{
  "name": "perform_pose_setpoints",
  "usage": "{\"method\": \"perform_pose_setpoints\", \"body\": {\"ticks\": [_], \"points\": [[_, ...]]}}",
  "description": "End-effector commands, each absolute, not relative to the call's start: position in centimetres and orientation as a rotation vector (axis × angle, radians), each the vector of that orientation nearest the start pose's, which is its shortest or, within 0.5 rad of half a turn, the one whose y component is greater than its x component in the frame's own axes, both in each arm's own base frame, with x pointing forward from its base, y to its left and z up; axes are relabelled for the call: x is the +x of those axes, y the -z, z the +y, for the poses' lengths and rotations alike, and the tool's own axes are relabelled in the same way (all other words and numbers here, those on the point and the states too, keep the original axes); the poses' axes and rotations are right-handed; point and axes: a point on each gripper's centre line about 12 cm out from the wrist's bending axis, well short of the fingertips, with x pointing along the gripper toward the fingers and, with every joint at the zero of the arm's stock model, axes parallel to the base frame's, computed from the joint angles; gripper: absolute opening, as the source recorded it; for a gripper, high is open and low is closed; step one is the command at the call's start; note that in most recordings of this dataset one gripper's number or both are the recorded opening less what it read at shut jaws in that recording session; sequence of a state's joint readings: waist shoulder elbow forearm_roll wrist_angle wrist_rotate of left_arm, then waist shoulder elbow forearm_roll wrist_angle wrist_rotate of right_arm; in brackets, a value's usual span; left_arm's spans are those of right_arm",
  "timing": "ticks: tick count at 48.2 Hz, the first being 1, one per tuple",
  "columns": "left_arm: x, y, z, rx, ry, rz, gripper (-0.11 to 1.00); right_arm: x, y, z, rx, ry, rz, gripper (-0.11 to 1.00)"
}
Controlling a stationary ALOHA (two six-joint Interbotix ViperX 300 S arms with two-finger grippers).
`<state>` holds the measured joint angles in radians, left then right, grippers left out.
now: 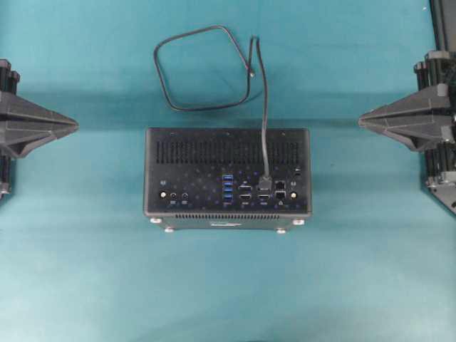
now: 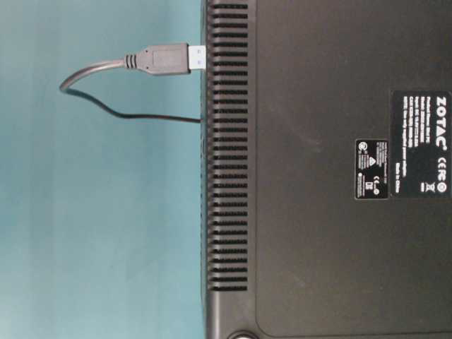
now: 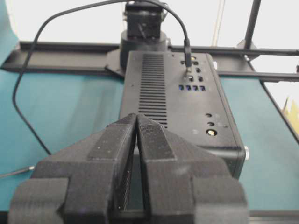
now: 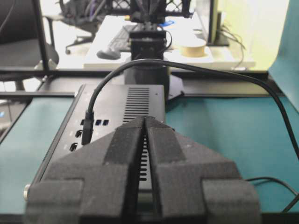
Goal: Insert the USB into the PC box with both arms.
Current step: 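Move the right gripper toward the black USB plug on the rear panel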
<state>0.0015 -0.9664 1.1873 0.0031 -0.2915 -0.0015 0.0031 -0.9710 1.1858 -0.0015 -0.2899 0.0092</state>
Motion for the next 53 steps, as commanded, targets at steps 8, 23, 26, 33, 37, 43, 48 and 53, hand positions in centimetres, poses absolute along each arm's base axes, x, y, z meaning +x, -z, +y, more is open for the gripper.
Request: {"method": "perform_pose_setpoints", "body": {"ticks": [8,23,26,33,37,43,48,53], "points": [[20.6,-29.5,0.1,-0.025,-0.002,-0.046,0.0,19.0,-28.5,-0.3,0.126,0.014,-0.085,0.08],[21.1,-30.1,0.1,-0.013,-0.006,0.106,0.0,19.5,-31.5,-0.2,0.255,0.017,0.065,0.02],[21.2,-29.8,0.1,-0.01,-0.007,0.164,0.0,19.9,-32.0,-0.1,0.299,0.023,0.138,0.02],[20.8,-29.0,0.2,-0.01,-0.01,0.264,0.0,20.7,-33.1,0.1,0.371,0.039,0.279,0.02],[21.0,-29.7,0.2,-0.008,-0.01,0.247,0.0,21.2,-33.3,0.6,0.363,0.026,0.343,0.02],[21.4,-30.4,0.2,0.005,-0.008,0.241,0.0,22.8,-33.1,1.6,0.344,-0.001,0.424,0.02],[22.1,-30.7,0.1,0.025,-0.004,0.25,0.0,24.3,-33.1,2.2,0.337,-0.016,0.468,0.02],[22.7,-31.1,0.0,0.044,0.003,0.248,0.0,25.6,-33.3,2.5,0.326,-0.018,0.514,0.02]]}}
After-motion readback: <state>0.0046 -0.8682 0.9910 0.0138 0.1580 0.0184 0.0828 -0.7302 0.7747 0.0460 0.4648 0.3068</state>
